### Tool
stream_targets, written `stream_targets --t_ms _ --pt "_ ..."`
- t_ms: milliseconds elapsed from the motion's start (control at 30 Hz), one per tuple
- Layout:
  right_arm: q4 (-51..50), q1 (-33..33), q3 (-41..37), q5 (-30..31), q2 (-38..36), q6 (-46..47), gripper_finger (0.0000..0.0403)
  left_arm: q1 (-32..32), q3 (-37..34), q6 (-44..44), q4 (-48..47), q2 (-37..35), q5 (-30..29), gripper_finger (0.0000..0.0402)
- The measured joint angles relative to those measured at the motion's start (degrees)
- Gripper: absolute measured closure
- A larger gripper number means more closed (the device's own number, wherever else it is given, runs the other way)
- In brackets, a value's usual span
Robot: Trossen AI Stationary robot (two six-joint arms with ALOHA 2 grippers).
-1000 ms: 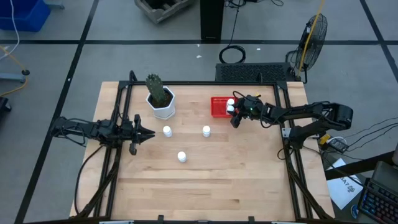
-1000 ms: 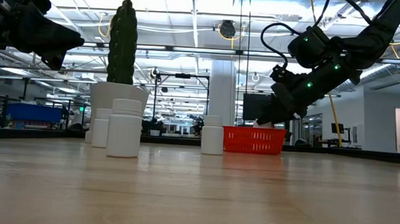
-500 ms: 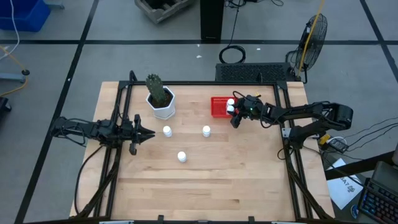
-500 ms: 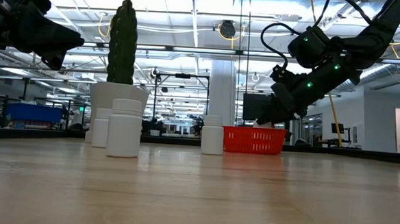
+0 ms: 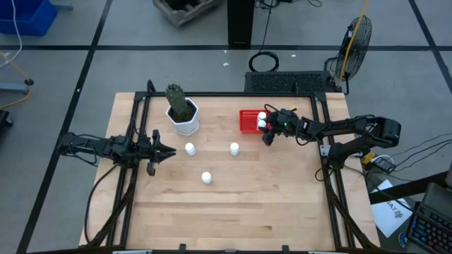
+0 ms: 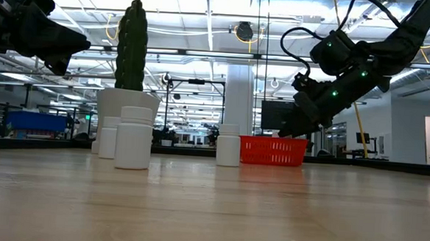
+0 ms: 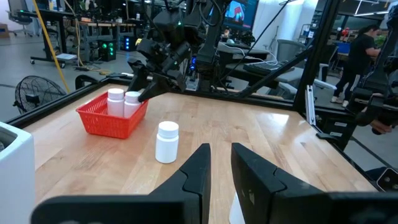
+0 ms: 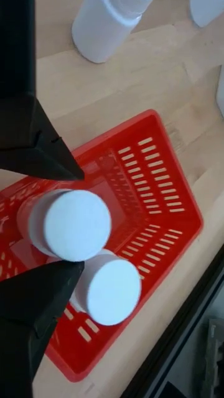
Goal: Pick and place pill bottles into a basket
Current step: Put the white pill bottle into the red bin
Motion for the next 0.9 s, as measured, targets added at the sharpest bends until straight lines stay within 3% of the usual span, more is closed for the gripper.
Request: stream_targets --t_ms 500,900 --pt "3.04 1.92 -0.13 -0.02 -4.27 -1.75 0.0181 0.0 0.0 0.0 0.06 -0.01 0.01 0.0334" --pt "11.36 13.58 -0.13 0.0 -6.75 -1.16 0.0181 -0.01 0.0 0.0 0.04 -0.02 -0.02 0.0334"
